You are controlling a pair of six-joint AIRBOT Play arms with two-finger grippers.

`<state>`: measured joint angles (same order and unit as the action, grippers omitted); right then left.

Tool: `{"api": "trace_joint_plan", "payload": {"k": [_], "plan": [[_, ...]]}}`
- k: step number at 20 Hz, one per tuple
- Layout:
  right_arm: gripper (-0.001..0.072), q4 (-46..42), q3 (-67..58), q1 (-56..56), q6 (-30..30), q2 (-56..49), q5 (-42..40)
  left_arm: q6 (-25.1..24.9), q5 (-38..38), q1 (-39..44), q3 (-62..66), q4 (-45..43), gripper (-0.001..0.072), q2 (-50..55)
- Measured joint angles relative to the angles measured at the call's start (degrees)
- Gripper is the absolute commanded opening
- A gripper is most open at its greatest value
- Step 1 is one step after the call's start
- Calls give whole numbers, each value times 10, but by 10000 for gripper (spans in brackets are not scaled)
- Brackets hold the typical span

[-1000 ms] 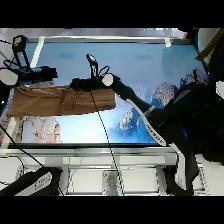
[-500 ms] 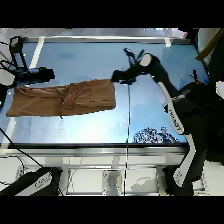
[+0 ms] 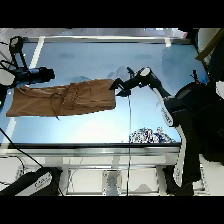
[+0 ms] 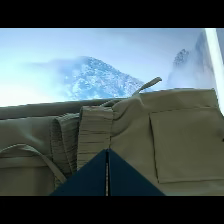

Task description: Fold the clothes and pants, and hang the long-sleeved shirts on hangers.

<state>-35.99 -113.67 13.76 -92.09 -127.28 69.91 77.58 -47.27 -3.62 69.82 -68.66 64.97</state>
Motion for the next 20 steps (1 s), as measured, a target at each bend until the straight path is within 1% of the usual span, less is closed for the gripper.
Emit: {"api": "trace_joint_plan", "payload": {"k": [2, 3, 4, 5, 6, 8, 10, 12, 16, 19, 20], "plan": [[677, 15, 0, 19, 1, -12, -17, 0, -2, 0, 0, 0, 7, 0], [530, 24, -1, 29, 2, -16, -24, 0, -3, 0, 0, 1, 7, 0], [184, 31, -3, 37, 2, -18, -30, 0, -4, 0, 0, 1, 7, 0], [42, 37, -8, 45, 4, -20, -30, 0, -7, 0, 0, 1, 7, 0], [20, 42, -13, 50, 7, -20, -26, 0, -9, 0, 0, 1, 7, 0], [20, 46, -23, 54, 13, -12, -3, 0, -16, 0, 0, -9, 8, -5], [20, 30, -28, 48, 17, 5, 34, 0, -23, 0, 0, -27, 7, -19], [20, -5, -30, 36, 17, 28, 87, 0, -30, 0, 0, -42, 8, -43], [20, -104, -31, 5, 17, 89, 208, 0, -38, 0, 0, -55, 7, -106], [20, -161, -30, -25, 15, 142, 288, 0, -55, 4, 0, -46, 7, -133], [20, -175, -29, -35, 13, 159, 305, 0, -72, 12, 0, -41, 7, -132]]}}
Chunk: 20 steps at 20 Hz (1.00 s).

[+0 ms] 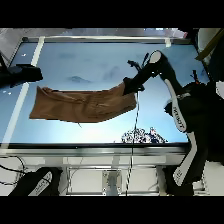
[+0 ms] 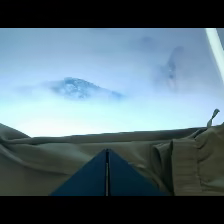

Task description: Fold the clothes and pants, and hang the long-sleeved shirts on hangers.

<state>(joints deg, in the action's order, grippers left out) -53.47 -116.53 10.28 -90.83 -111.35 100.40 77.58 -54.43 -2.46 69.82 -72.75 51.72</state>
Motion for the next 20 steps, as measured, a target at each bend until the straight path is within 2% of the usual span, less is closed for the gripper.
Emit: {"api": "trace_joint_plan", "payload": {"k": [3, 6, 13, 16, 20], "plan": [[20, -29, 2, -31, -12, 59, 30, 0, -37, 46, 0, 8, 7, 28], [20, -43, 3, -54, -29, 109, 44, 0, -29, 127, 0, 12, 7, 93], [20, -50, 3, -61, -67, 155, 50, 21, 90, 315, 0, 15, 7, 332], [20, -46, 3, -62, -88, 159, 45, 35, 145, 354, 0, 18, 7, 393], [20, -30, 3, -51, -106, 160, 19, 45, 195, 374, 0, 26, 7, 424]]}}
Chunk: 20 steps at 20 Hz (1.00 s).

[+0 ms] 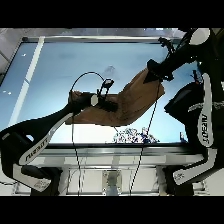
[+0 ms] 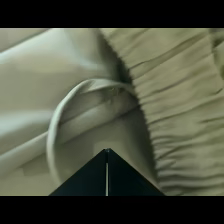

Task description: Fold the clothes and pants, and hang the long-sleeved shirts on hangers.

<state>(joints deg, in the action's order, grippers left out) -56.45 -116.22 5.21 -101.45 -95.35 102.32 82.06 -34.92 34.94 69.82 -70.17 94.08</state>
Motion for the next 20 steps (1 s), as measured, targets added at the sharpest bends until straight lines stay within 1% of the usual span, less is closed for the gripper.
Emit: {"api": "trace_joint_plan", "payload": {"k": [3, 5, 7, 11, 13, 15, 18, 19, 20], "plan": [[20, 3, 0, 28, -6, 0, -17, 0, 13, 4, 0, 2, 7, 6], [20, -8, 0, 51, -11, -1, -24, 0, 1, 0, 0, 0, 7, 2], [19, -20, 0, 78, -18, -1, -38, 0, -34, -15, 1, -15, 7, -17], [19, -34, 0, 138, -34, -2, -80, 0, -158, -77, 1, -68, 8, -105], [20, -38, 0, 173, -41, -3, -116, 0, -211, -122, 1, -99, 8, -169], [20, -42, 0, 214, -47, -12, -175, 0, -247, -172, 1, -120, 7, -240], [22, -46, 0, 284, -52, -42, -303, 0, -272, -242, 1, -136, 7, -334], [152, -47, 0, 307, -54, -56, -348, 0, -277, -264, 1, -139, 7, -362], [401, -45, 0, 332, -55, -73, -397, 0, -282, -282, 1, -139, 7, -385]]}}
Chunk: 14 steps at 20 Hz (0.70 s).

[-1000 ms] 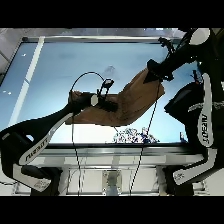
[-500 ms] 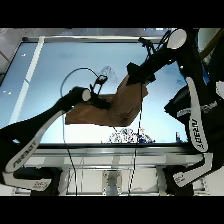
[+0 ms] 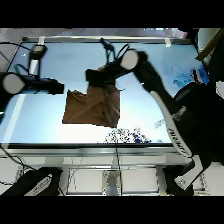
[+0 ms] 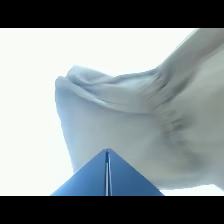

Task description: Fold the clothes and pants, and hang the long-sleeved shirts on hangers.

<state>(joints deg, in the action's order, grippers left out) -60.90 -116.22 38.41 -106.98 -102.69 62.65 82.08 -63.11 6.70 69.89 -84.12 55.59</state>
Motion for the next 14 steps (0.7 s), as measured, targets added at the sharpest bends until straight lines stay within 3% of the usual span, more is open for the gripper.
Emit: {"api": "trace_joint_plan", "payload": {"k": [1, 4, 6, 9, 14], "plan": [[548, 8, 0, 22, -1, -17, -47, 0, -4, -18, 0, -2, 8, -21], [546, 32, 0, 70, 13, -54, -120, 0, -21, -54, 0, -9, 8, -64], [547, 41, 0, 80, 39, -61, -115, 0, -30, -68, -1, -14, 8, -80], [547, 11, 0, 49, 59, -49, -38, 0, -36, -77, -1, -23, 7, -91], [569, -132, 7, -62, 72, -18, 157, 0, -40, -81, -1, -27, 7, -96]]}}
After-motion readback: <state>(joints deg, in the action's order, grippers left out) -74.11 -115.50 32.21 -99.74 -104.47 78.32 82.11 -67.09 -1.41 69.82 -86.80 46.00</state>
